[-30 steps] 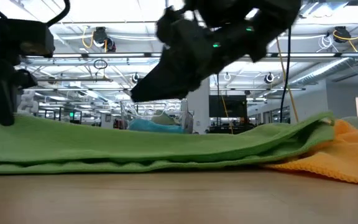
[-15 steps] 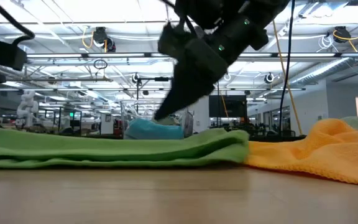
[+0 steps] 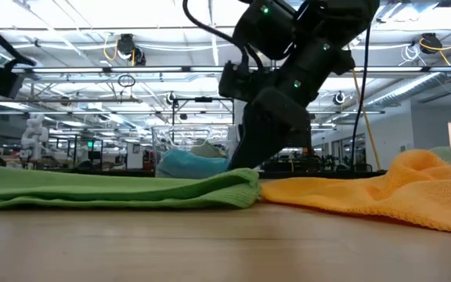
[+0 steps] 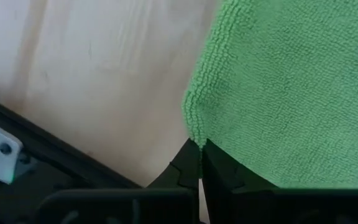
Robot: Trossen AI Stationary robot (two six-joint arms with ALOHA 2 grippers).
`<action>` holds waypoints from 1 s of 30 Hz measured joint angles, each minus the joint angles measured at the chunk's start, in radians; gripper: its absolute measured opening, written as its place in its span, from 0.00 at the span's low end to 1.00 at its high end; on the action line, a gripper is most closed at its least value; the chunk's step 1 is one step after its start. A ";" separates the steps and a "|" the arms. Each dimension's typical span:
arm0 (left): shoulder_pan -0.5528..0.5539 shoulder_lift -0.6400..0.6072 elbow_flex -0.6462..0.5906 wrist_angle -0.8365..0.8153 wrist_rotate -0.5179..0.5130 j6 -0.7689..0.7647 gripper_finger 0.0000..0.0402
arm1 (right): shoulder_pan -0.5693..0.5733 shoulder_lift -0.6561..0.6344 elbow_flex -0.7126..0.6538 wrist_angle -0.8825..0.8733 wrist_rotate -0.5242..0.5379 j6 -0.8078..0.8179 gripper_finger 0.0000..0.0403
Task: Fold microfiber towels
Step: Fold the green towel
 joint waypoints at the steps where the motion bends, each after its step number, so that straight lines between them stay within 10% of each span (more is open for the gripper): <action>1: 0.002 0.000 0.010 0.001 0.012 -0.001 0.01 | 0.000 -0.005 -0.006 0.008 0.000 -0.010 0.53; 10: 0.024 -0.001 0.213 -0.001 0.039 0.029 0.01 | 0.022 -0.061 -0.057 0.054 0.046 -0.125 0.53; 19: 0.156 0.000 0.288 0.016 0.028 -0.126 0.01 | 0.058 -0.067 -0.138 0.546 -0.057 -0.114 0.53; 30: 0.299 0.051 0.288 0.350 -0.083 -0.122 0.01 | 0.066 -0.067 -0.142 0.693 -0.058 -0.167 0.53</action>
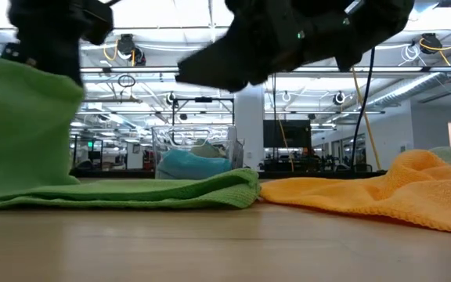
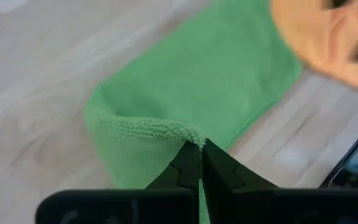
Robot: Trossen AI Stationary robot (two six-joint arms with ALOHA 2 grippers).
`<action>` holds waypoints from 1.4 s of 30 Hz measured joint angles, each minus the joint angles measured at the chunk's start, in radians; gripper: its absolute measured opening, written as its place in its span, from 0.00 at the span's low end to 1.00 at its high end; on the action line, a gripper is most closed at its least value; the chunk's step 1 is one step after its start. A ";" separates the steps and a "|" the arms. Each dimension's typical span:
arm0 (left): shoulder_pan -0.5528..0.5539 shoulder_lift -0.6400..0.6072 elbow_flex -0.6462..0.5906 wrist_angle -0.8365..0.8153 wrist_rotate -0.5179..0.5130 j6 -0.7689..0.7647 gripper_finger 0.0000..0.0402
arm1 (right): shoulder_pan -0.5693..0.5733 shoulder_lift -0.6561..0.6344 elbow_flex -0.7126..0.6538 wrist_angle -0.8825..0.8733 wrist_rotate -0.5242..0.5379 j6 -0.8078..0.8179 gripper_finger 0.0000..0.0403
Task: Fold microfiber towels
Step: Fold the green towel
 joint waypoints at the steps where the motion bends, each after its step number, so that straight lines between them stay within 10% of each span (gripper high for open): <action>1: 0.008 0.012 0.000 0.020 -0.011 0.004 0.02 | -0.004 0.000 0.000 -0.020 0.000 -0.002 0.53; 17: 0.075 0.223 0.000 0.424 -0.053 0.264 0.04 | -0.004 -0.066 0.000 -0.434 0.002 -0.034 0.47; 42: 0.161 0.398 -0.001 0.803 0.053 0.451 0.01 | 0.016 -0.063 -0.162 -0.235 -0.001 0.027 0.18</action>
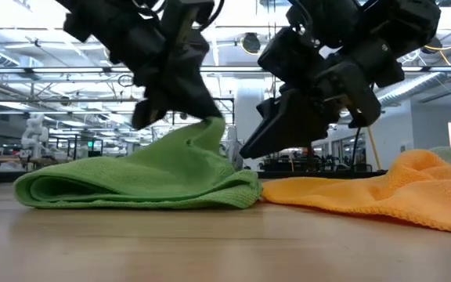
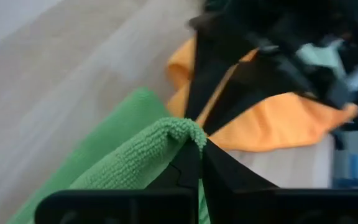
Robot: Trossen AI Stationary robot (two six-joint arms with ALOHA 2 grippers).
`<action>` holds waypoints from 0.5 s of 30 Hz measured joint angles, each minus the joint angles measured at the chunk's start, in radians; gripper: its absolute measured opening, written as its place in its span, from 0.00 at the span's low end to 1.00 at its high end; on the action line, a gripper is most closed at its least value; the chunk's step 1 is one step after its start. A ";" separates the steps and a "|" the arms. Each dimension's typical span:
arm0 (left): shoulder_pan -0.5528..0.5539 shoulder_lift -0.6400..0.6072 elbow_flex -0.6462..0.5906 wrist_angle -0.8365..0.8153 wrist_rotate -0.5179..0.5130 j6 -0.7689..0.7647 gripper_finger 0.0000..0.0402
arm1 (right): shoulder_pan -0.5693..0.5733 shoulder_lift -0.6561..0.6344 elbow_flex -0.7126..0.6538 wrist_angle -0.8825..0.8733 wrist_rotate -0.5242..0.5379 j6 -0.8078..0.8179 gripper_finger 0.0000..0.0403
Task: Fold microfiber towels
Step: Fold the green towel
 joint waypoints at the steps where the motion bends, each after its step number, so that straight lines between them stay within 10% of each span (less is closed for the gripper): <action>1: 0.004 0.010 0.000 0.036 0.026 0.017 0.01 | 0.000 0.000 -0.001 -0.002 0.000 0.000 0.18; 15: 0.056 -0.001 0.000 0.086 0.159 0.142 0.03 | 0.017 0.055 -0.001 0.114 -0.029 0.032 0.17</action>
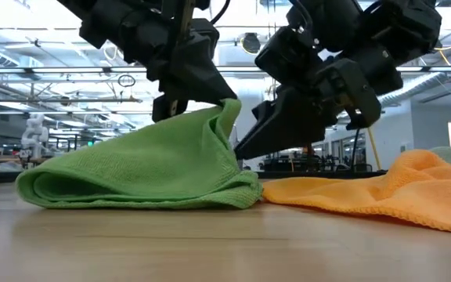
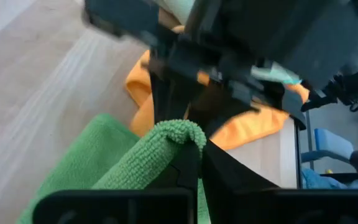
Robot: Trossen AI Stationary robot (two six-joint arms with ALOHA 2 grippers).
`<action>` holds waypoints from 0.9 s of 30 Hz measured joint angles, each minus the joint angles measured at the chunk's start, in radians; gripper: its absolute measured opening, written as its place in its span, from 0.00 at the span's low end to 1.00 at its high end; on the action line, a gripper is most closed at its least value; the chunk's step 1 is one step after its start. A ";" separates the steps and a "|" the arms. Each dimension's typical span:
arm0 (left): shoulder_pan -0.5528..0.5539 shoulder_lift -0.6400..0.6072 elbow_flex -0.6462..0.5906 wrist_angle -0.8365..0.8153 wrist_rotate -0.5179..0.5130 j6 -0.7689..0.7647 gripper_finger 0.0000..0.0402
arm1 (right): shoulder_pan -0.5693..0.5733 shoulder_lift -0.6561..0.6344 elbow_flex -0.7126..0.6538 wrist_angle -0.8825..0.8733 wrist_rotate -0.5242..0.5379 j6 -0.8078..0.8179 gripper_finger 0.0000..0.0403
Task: Fold microfiber towels
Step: Fold the green towel
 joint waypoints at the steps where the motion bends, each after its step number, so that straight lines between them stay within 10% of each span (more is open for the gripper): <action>1: 0.002 0.000 0.000 -0.001 0.000 0.006 0.04 | 0.002 0.006 0.000 -0.001 0.001 0.013 0.17; 15: 0.012 0.000 0.000 0.067 -0.045 0.074 0.03 | 0.093 0.020 0.000 0.015 0.142 0.258 0.19; 27: 0.012 0.000 0.000 0.074 -0.010 0.139 0.03 | 0.163 0.016 0.000 0.072 0.218 0.362 0.45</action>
